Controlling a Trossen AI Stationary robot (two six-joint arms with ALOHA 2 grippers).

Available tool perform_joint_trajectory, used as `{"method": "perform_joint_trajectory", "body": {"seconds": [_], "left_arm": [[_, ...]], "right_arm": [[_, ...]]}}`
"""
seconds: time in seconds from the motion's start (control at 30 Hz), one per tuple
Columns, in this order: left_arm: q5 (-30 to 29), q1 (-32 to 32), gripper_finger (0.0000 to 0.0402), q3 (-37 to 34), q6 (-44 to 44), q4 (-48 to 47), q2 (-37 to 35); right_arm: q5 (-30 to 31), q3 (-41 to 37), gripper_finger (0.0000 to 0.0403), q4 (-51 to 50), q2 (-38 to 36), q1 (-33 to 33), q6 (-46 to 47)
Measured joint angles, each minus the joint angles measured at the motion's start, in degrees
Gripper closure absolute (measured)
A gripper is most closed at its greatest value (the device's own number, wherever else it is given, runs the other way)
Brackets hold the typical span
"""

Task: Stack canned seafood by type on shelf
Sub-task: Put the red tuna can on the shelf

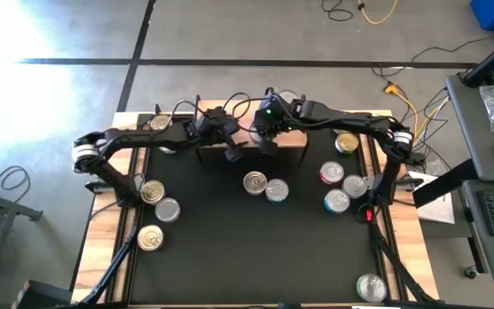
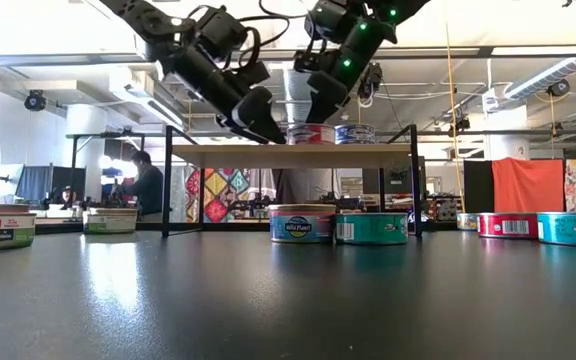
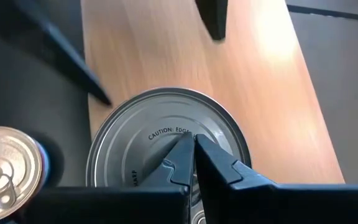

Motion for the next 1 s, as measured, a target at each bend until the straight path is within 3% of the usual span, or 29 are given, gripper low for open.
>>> {"method": "perform_joint_trajectory", "body": {"seconds": [0.4, 0.63, 1.0], "left_arm": [[-0.22, -1.79, 0.0002, -1.53, -3.20, -8.42, -11.02], [-0.02, -7.99, 0.0002, -2.62, -4.30, -8.71, -16.97], [-1.77, -17.29, 0.0005, -2.80, -4.54, -17.10, -22.09]], "right_arm": [[0.96, -0.21, 0.0394, 1.27, -7.23, 1.42, 2.60], [1.01, -0.33, 0.0394, -3.78, -5.54, 1.74, 5.85], [1.69, -0.13, 0.0393, -13.49, -4.80, -1.31, 6.87]]}}
